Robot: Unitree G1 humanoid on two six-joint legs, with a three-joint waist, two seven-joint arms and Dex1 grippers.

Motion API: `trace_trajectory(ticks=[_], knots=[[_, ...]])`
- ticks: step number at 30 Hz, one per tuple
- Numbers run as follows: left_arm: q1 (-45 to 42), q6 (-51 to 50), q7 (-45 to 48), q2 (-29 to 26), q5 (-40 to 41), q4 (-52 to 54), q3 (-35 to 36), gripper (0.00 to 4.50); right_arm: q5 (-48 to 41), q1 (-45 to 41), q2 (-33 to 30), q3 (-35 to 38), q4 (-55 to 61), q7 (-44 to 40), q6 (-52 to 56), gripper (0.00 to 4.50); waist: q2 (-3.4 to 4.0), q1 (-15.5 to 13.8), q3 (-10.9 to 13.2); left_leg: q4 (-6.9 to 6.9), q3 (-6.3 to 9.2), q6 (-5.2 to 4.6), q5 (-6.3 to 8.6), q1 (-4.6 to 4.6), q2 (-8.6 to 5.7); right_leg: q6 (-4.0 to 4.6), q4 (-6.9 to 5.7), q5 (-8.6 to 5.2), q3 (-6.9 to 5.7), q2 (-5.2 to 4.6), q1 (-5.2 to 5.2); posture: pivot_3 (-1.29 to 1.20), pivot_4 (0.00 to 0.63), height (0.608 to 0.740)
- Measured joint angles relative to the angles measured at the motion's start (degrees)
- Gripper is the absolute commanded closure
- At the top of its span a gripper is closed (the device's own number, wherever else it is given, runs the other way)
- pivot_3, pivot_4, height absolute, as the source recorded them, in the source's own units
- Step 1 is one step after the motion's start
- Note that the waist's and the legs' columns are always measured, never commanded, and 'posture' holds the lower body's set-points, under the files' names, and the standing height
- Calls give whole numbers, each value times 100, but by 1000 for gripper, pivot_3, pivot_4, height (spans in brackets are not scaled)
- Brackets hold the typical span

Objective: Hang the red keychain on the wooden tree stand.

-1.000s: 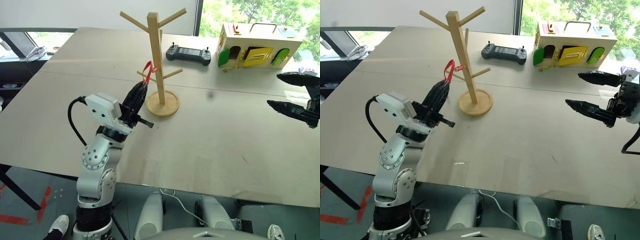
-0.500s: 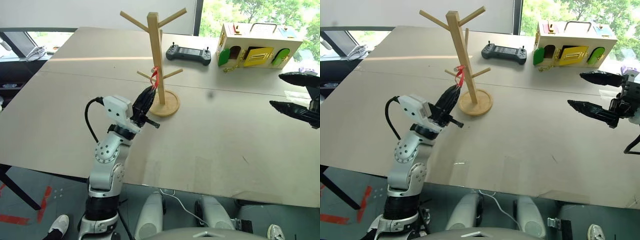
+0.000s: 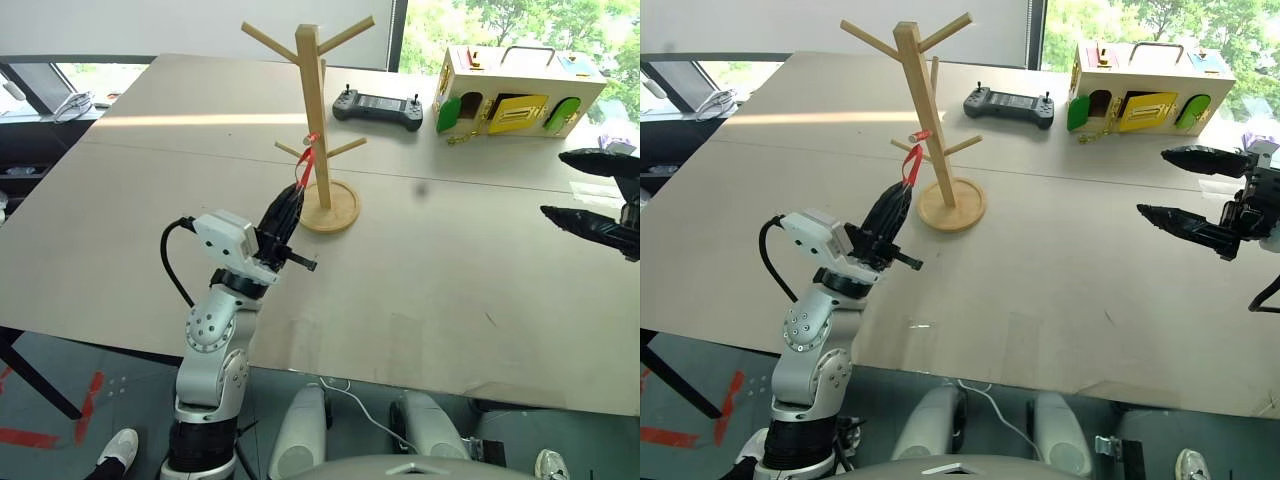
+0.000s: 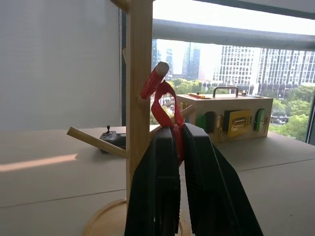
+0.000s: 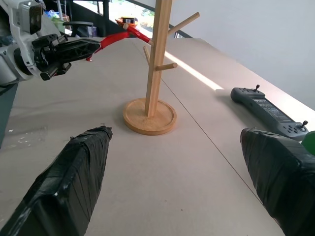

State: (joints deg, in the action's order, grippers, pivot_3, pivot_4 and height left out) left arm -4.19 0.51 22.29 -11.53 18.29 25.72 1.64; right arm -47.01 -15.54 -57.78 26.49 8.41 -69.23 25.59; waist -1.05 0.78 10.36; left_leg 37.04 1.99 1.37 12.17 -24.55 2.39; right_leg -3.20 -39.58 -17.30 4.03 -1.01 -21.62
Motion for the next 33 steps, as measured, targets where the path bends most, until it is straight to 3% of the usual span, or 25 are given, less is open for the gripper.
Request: trace_trajectory(ticks=[33], knots=[[-445, -22, -268, -90, -189, -302, 84, 4450, 147, 2, 118, -7, 75, 168, -29, 0, 0, 1, 0, 1, 2, 0, 0, 0, 0, 0, 0, 0, -1, 1, 0, 0, 150, 740]])
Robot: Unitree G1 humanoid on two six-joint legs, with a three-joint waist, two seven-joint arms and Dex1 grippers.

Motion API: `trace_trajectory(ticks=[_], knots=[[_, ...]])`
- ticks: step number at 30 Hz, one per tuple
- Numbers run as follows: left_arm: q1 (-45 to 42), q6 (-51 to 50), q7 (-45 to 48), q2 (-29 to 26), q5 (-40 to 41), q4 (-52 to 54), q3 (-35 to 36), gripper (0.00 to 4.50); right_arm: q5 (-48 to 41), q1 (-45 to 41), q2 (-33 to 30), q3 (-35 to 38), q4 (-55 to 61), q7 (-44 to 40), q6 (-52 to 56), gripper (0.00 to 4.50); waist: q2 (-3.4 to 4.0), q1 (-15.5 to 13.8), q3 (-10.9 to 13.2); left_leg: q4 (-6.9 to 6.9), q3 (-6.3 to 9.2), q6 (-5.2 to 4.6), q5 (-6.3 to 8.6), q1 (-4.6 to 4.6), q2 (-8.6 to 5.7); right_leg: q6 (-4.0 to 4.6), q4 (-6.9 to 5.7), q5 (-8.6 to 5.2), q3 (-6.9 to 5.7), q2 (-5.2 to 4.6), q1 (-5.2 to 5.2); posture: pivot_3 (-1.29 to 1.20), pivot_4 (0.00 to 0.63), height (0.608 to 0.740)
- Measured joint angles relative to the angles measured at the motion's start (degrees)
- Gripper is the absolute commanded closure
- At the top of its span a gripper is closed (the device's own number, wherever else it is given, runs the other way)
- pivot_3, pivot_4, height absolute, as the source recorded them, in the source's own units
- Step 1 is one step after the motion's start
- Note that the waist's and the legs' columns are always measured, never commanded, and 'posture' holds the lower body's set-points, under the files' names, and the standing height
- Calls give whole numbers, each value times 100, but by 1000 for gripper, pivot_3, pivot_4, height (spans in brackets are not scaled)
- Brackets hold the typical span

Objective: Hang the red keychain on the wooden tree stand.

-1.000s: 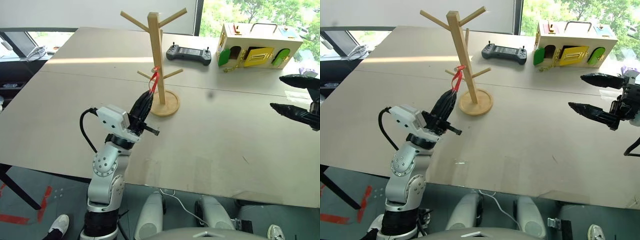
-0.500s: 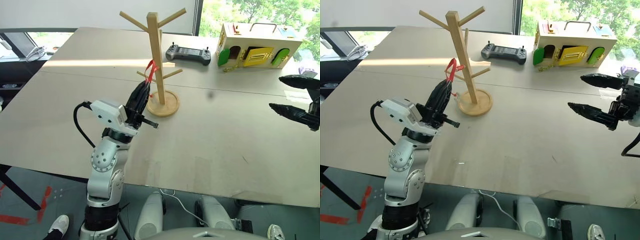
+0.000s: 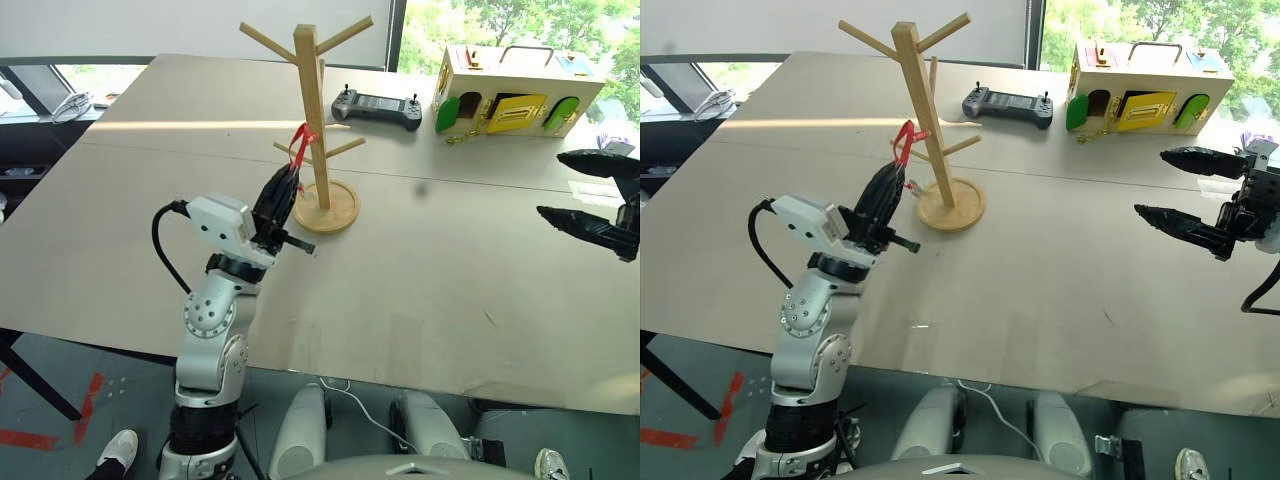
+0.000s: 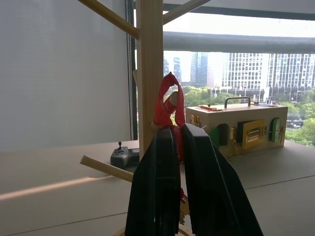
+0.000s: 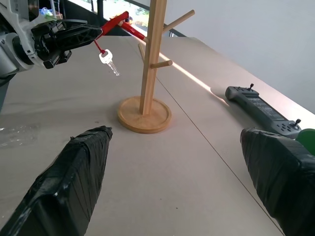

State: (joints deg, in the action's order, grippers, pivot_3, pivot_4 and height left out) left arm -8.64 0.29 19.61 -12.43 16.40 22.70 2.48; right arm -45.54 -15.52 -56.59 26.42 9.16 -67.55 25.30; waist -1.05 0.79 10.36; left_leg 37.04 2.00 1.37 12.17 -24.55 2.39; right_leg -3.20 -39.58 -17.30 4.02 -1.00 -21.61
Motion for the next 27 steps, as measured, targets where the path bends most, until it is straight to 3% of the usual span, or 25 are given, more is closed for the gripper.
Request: trace_trajectory(ticks=[27], knots=[[-603, -250, -123, 246, -386, -486, -145, 4450, -25, 50, 31, -2, 212, 118, 116, 0, 0, -1, 0, 2, 1, 0, 0, -2, 0, 0, 0, 0, -1, 0, 0, 0, 150, 740]])
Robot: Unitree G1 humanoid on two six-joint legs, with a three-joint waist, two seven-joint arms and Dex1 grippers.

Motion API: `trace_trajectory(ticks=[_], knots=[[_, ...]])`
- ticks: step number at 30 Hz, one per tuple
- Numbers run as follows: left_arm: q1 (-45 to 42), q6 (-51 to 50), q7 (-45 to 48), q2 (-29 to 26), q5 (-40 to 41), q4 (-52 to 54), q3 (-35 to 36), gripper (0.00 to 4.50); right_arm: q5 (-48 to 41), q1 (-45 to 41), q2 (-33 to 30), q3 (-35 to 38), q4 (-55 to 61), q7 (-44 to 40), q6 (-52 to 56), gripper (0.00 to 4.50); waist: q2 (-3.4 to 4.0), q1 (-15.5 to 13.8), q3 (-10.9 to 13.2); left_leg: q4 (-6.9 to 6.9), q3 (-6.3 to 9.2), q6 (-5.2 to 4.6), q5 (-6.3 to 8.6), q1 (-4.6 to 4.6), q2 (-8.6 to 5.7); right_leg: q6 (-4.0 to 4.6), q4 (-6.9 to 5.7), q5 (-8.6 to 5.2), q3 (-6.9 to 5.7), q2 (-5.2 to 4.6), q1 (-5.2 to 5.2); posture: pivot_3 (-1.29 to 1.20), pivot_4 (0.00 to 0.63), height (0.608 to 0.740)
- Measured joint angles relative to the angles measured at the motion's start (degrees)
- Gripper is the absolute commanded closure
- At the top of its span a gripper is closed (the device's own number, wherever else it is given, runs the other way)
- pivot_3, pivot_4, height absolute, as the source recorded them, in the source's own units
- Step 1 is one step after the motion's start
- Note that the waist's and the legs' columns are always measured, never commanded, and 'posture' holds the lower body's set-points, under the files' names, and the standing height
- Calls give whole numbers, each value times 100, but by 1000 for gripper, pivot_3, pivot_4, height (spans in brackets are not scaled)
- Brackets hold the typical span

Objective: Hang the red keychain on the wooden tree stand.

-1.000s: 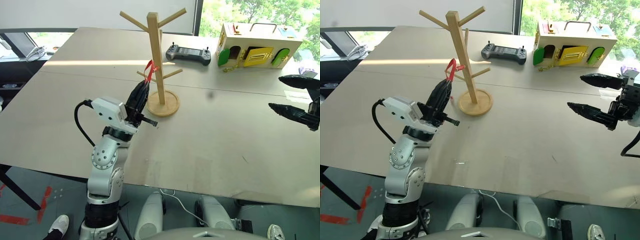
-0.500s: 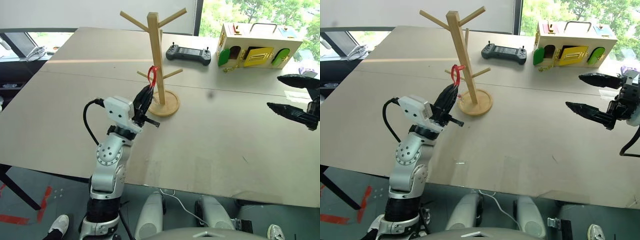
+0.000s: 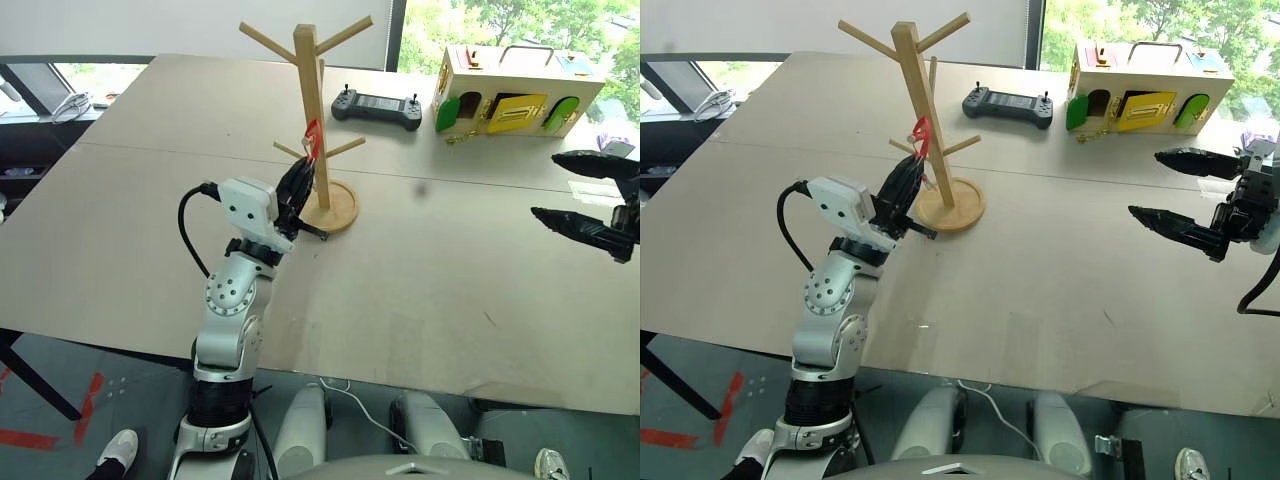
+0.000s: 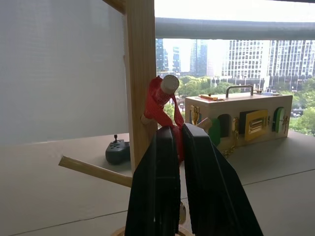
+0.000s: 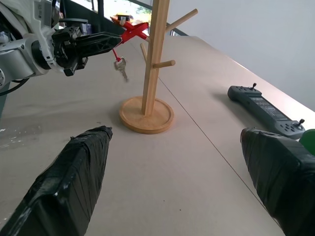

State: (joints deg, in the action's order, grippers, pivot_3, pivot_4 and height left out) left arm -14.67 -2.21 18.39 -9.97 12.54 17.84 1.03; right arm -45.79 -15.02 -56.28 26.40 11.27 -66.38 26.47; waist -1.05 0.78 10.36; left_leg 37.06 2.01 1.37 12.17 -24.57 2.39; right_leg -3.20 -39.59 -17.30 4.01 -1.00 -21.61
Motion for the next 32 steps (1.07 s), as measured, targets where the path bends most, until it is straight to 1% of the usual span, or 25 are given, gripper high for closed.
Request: trace_trajectory(ticks=[3, 4, 5, 8, 10, 12, 13, 14, 16, 18, 19, 20, 23, 25, 26, 29, 32], knots=[[-4, -8, -18, 0, -3, -12, 40, 4450, 0, 1, 5, 0, 3, 6, 4, 0, 0, -1, 0, 0, 0, 0, 0, 0, 0, 0, 0, 0, 0, 0, 0, 0, 150, 740], [-7, -3, -41, 1, -7, -34, 55, 3760, 0, 3, 9, 0, 3, 6, 4, 0, 0, -1, 0, 0, 0, 0, 0, 0, 0, 0, 0, 0, 0, 0, 0, 0, 150, 740], [-6, -1, -79, 2, -10, -54, 70, 3460, 0, 6, 14, 0, 3, 6, 4, 0, 0, -1, 0, 0, 0, 0, 0, 0, 0, 0, 0, 0, 0, 0, 0, 0, 150, 740], [18, 19, -119, 6, -8, -72, 88, 2102, 1, 10, 33, 0, 3, 5, 4, 0, 0, -1, 0, 0, 0, 0, 0, 0, 0, 0, 0, 0, 0, 0, 0, 0, 150, 740], [150, 21, -176, 29, -9, -94, 110, 921, 3, 9, 57, 0, 3, 19, -1, 0, 0, 1, 0, 0, 1, 0, 0, 1, 0, 0, 0, 0, 0, 0, 0, 0, 150, 740], [192, 10, -218, 36, -11, -116, 122, 402, 4, 9, 87, 0, 3, 47, -4, 0, 0, 0, 0, 0, 1, 0, 0, 0, 0, 0, 0, 0, 0, 0, 0, 0, 150, 740], [237, 7, -258, 36, -15, -118, 131, 72, 12, 6, 157, 0, 9, 122, -15, 0, -1, 0, -1, 1, 2, 0, 0, 1, 0, 0, 0, 0, -1, 0, 1, 0, 150, 740], [293, 4, -310, 35, -48, -117, 137, 72, 39, 5, 254, -3, 12, 232, -39, 0, -1, 3, -1, 1, 1, 0, 0, 1, 0, 0, -1, 0, 0, 0, 2, 0, 150, 740], [526, -25, -561, 39, -235, -134, 243, 72, 287, 12, 764, -88, 18, 768, -195, 0, -4, 20, -2, 0, 1, 0, 0, 1, 1, 0, -3, 0, 1, 1, -1, 0, 150, 740], [688, -38, -738, 34, -337, -193, 370, 72, 513, 66, 1101, -201, 21, 1169, -277, 0, -1, 11, -1, -1, 2, 0, 0, 2, 0, 0, -7, 0, 1, 1, -4, 0, 150, 740], [739, -37, -860, 37, -415, -310, 443, 72, 679, 77, 1498, -240, 26, 1545, -401, 0, -10, 11, -9, 1, 5, 0, 0, 5, 3, 0, -7, 0, -2, 3, 0, 0, 150, 740], [837, -6, -995, 36, -481, -504, 566, 72, 989, 133, 2125, -347, 67, 2138, -661, 0, -27, 25, -26, -8, 5, 1, 0, 11, 6, 0, -7, 0, -2, 5, 0, 0, 150, 740], [971, 4, -1119, 42, -531, -943, 726, 72, 1563, 474, 3026, -801, -62, 2973, -979, 0, -7, 15, -14, -6, -1, 1, -1, -6, -1, 0, -16, 0, 3, -2, -20, 0, 150, 740], [968, 59, -1195, 38, -539, -1233, 854, 72, 2129, 584, 3863, -923, -347, 3659, -1746, 0, -6, -1, -16, -5, 0, 2, -1, -6, -1, 0, -16, 0, 0, -2, -19, 0, 150, 740], [964, 125, -1228, 39, -561, -1337, 882, 72, 2350, 663, 4153, -997, -501, 3877, -2105, 0, -6, -7, -16, -5, 0, 2, 0, -7, -2, 0, -15, 0, -1, -3, -18, 0, 150, 740], [929, 307, -1239, 38, -566, -1579, 962, 72, 2968, 872, 4460, -1125, -1082, 4232, -3066, 0, -6, -11, -17, -6, -1, 2, 0, -4, -4, 1, -12, 0, -1, -6, -16, 0, 150, 740], [870, 449, -1238, 44, -568, -1927, 966, 72, 3398, 915, 4709, -1174, -1674, 4634, -3794, 0, -3, 24, -18, -14, -2, 3, -1, 7, -2, 1, -19, 0, 3, -2, -16, 0, 150, 740]])
